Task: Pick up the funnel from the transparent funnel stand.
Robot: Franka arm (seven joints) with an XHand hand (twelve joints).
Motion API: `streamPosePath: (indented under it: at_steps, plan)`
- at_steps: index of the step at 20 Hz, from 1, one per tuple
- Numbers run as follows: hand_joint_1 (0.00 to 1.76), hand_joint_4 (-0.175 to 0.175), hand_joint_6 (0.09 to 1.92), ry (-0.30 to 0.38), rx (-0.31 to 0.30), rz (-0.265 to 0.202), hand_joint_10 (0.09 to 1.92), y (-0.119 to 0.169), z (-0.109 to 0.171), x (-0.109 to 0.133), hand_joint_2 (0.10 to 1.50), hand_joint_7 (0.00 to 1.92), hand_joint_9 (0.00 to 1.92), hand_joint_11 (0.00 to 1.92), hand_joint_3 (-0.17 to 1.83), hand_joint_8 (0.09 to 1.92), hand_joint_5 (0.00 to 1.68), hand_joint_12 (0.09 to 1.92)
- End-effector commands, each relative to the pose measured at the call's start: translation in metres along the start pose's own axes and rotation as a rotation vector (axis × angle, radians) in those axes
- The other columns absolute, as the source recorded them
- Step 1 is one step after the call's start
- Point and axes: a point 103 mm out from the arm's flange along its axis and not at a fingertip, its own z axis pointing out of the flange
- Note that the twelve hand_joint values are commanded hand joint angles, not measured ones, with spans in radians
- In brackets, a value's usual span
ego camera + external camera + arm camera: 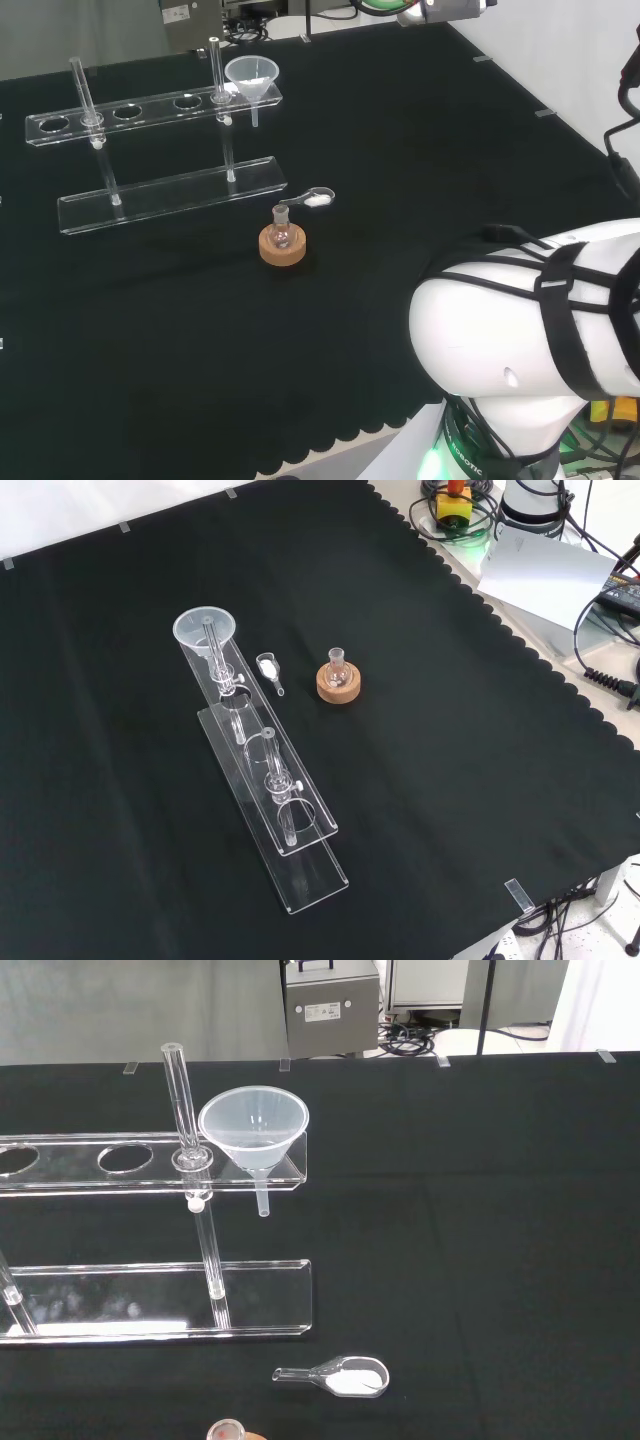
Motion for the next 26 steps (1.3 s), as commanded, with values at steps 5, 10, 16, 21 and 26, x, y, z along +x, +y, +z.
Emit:
streamPosePath:
  at_steps: [5, 10, 16, 21, 26]
  plan:
    - [0.02, -0.001, 0.09, 0.004, -0.009, 0.004, 0.65, 0.000, -0.001, -0.004, 1.24, 0.00, 0.10, 0.00, 0.37, 0.33, 0.22, 1.40]
    - [0.02, -0.002, 0.09, -0.009, -0.003, 0.016, 0.65, 0.003, -0.005, -0.008, 1.24, 0.00, 0.10, 0.00, 0.35, 0.33, 0.22, 1.40]
    - [0.03, -0.005, 0.09, -0.021, 0.008, 0.056, 0.65, 0.022, 0.002, -0.025, 1.25, 0.00, 0.10, 0.00, 0.34, 0.33, 0.22, 1.41]
    - [0.04, -0.007, 0.09, -0.026, 0.023, 0.094, 0.66, 0.044, 0.014, -0.028, 1.25, 0.00, 0.11, 0.00, 0.32, 0.34, 0.23, 1.41]
    - [0.07, -0.011, 0.09, -0.048, 0.043, 0.086, 0.66, 0.075, 0.030, -0.027, 1.23, 0.00, 0.12, 0.00, 0.30, 0.36, 0.24, 1.41]
